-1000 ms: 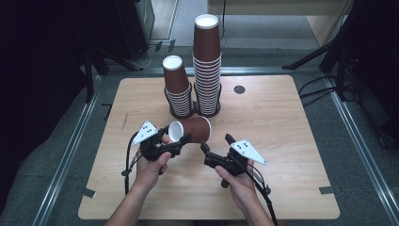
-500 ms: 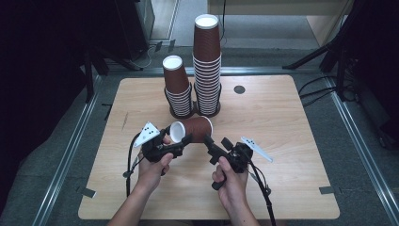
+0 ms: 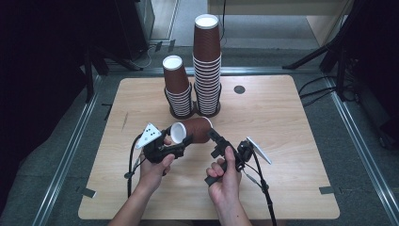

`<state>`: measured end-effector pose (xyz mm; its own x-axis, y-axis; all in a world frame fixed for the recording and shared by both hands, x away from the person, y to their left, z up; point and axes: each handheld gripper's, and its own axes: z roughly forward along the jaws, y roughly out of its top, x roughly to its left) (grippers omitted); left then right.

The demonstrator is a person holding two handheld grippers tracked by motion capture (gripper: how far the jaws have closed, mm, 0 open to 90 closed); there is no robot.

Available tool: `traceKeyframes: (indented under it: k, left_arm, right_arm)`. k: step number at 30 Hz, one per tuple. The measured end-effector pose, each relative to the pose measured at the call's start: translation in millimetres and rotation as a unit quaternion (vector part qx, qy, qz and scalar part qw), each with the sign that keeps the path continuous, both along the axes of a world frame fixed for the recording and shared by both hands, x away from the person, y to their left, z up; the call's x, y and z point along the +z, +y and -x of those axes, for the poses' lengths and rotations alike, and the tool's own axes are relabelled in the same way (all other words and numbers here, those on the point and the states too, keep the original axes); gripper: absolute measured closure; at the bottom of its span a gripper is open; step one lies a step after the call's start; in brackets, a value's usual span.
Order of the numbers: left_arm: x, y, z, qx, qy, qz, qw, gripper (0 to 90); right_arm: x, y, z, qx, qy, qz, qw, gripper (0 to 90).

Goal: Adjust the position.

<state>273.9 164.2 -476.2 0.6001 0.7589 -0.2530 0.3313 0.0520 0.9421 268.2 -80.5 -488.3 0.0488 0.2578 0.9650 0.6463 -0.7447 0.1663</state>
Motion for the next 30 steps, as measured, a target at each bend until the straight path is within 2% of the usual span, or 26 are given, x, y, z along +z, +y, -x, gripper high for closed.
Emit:
traceKeyframes:
  k: [2,7,9,15,21,26,30]
  left_arm:
    - [-1.0,-0.9,0.2,0.001,-0.002,-0.001,1.0000,23.5]
    - [-0.3,-2.1,1.6,0.002,-0.006,0.000,1.0000,23.5]
    - [-0.1,-2.7,2.0,0.001,-0.007,-0.001,1.0000,23.5]
    - [0.6,-4.8,3.7,0.000,-0.012,-0.002,0.9999,23.5]
    - [0.8,-5.1,3.9,0.001,-0.013,-0.004,0.9999,23.5]
    - [0.9,-5.0,3.8,0.004,-0.013,-0.005,0.9999,23.5]
    - [0.6,-5.8,4.1,0.002,-0.014,-0.007,0.9999,23.5]
  right_arm:
    - [0.6,2.5,0.1,-0.003,0.013,-0.022,0.9997,0.7]
    - [0.2,8.8,-1.4,-0.005,0.029,-0.057,0.9979,0.6]
    - [-0.7,12.1,-2.2,-0.005,0.040,-0.076,0.9963,0.2]
    - [-3.1,17.0,-4.1,-0.006,0.061,-0.099,0.9932,0.0]
    - [-6.6,22.2,-6.5,-0.005,0.080,-0.111,0.9906,0.0]
    - [-8.3,26.2,-9.0,-0.003,0.093,-0.131,0.9870,0.0]
    - [-9.0,30.1,-10.8,-0.001,0.099,-0.133,0.9861,0.0]
